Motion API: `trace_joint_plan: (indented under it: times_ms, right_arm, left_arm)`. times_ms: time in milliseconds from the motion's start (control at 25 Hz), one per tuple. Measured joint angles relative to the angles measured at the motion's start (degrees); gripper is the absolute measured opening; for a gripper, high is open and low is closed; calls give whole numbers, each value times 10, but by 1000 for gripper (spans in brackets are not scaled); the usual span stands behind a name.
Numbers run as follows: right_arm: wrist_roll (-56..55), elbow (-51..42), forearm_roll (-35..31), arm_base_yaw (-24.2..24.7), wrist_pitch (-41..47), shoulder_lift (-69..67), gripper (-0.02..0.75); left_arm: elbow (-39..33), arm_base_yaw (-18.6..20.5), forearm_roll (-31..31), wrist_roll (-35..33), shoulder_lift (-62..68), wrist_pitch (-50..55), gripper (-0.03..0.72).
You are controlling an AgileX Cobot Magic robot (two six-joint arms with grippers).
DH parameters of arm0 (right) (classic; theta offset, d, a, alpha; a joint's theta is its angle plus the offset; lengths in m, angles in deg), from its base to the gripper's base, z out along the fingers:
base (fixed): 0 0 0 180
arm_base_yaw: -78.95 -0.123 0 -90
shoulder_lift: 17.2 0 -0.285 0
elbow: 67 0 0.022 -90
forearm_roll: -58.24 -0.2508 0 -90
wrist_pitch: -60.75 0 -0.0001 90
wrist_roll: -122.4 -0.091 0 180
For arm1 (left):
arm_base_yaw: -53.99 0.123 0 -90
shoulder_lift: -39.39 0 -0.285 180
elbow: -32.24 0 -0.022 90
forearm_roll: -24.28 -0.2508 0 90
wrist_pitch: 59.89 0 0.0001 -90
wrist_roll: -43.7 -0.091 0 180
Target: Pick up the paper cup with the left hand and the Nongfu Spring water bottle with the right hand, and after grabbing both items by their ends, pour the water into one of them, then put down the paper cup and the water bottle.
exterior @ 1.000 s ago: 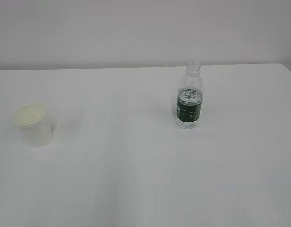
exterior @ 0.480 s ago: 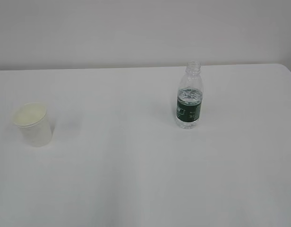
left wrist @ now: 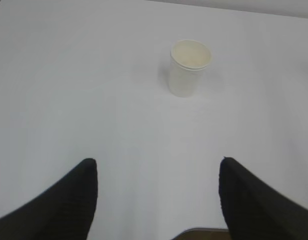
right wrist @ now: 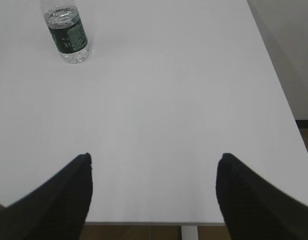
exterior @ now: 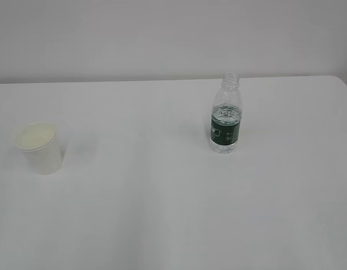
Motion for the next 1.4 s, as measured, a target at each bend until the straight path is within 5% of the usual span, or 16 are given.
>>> trace_joint_plan:
  times_ms: [1400]
  right_arm:
    - [65,22,-62,0,-85,0,584]
  left_arm:
    - [33,0,10,-55,3,-38,531]
